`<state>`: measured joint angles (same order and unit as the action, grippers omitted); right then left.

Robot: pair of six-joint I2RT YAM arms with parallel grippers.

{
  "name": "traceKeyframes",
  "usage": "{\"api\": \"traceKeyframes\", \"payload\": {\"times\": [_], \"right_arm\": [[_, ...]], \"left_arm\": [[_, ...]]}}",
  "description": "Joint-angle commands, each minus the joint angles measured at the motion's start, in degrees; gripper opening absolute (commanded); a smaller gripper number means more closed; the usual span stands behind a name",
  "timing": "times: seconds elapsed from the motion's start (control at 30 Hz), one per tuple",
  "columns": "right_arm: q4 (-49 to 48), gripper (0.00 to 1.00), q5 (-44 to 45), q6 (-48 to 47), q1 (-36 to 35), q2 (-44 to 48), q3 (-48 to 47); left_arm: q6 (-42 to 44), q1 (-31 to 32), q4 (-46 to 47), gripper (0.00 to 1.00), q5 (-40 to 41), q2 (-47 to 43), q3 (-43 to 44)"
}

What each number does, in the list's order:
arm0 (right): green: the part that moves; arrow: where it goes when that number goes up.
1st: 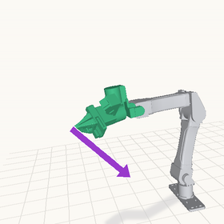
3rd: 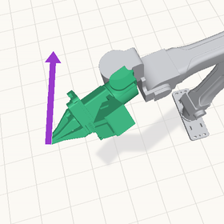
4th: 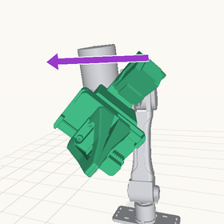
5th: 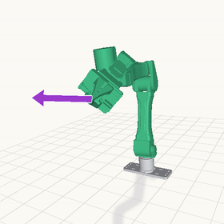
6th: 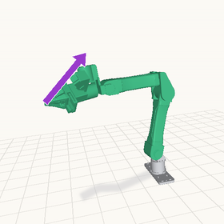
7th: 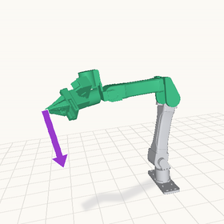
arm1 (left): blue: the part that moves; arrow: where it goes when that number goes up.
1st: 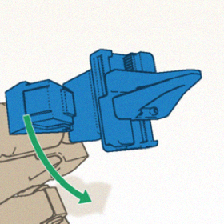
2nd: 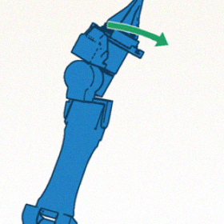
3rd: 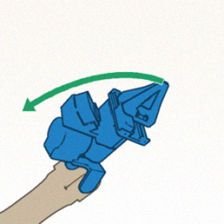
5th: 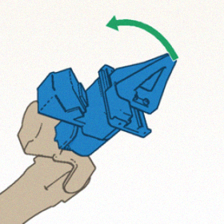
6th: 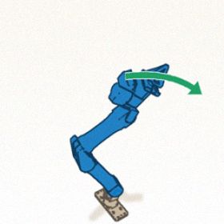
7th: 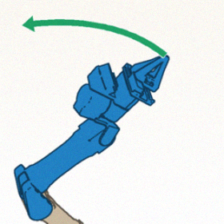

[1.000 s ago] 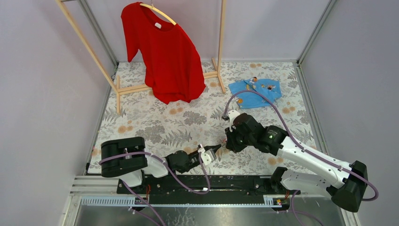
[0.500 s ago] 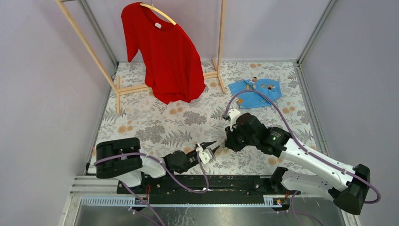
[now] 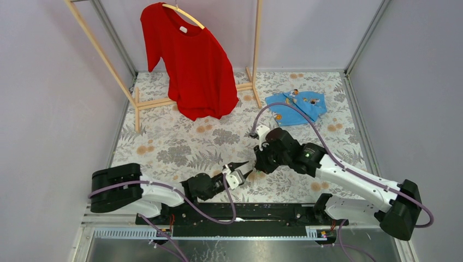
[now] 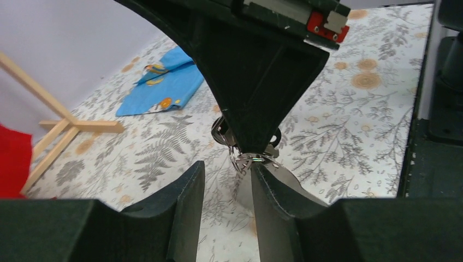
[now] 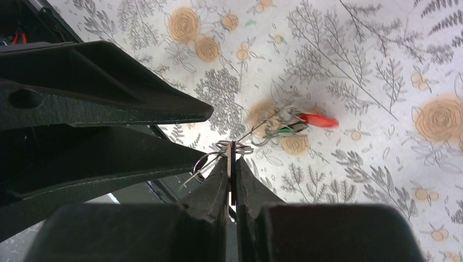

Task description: Remove the keys from the keyring

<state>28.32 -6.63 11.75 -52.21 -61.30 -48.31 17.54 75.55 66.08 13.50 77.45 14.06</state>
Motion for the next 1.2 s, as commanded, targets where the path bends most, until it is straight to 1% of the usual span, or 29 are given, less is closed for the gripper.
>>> {"api": "traceKeyframes", "payload": {"times": [0.0, 0.1, 0.2, 0.3, 0.37, 0.53, 0.7, 0.77, 0.83, 1.0, 1.17], "right_arm": [[-7.6, 0.0, -3.2, -1.6, -0.9, -3.0, -4.9], [-9.7, 0.0, -4.7, -1.5, -1.0, -4.2, -5.6], [-11.0, 0.0, -5.7, -0.9, -0.9, -4.1, -3.6], [-11.8, 0.0, -6.0, 0.4, -1.0, -3.6, 0.4], [-12.0, 0.0, -5.9, 0.9, -0.9, -3.3, 2.6], [-11.2, 0.0, -5.0, 1.3, -0.9, -4.0, 5.9], [-8.0, 0.0, -3.2, 0.6, -1.0, -3.5, 6.0], [-6.6, 0.0, -2.6, 0.4, -0.9, -3.8, 5.4], [-5.6, 0.0, -2.1, 0.4, -1.0, -4.2, 4.9], [-5.0, 0.0, -1.5, 0.3, -0.9, -4.3, 4.8], [-5.3, 0.0, -1.8, 0.4, -1.0, -4.3, 5.0]], "left_arm": [[-1.0, 0.2, -2.6, 0.42, 6.0, -5.6, -1.7], [-2.1, 0.3, -5.6, 0.43, 7.8, -9.3, -2.8], [-2.5, 0.2, -8.7, 0.43, 7.4, -11.0, -3.2], [-2.6, 0.2, -9.5, 0.43, 4.6, -9.7, -2.7], [-2.8, 0.2, -9.5, 0.41, 3.2, -7.2, -2.0], [-4.0, 0.2, -3.6, 0.39, 2.8, 0.1, -2.3], [-4.0, 0.2, 3.0, 0.38, 3.6, 4.3, -2.7], [-3.5, 0.1, 6.0, 0.38, 4.1, 4.6, -3.0], [-3.1, 0.0, 7.1, 0.38, 3.1, 4.0, -3.0], [-4.2, -0.6, 6.4, 0.36, -2.1, 1.5, -3.1], [-5.4, -1.9, 6.4, 0.34, -2.5, 0.2, -3.0]]}}
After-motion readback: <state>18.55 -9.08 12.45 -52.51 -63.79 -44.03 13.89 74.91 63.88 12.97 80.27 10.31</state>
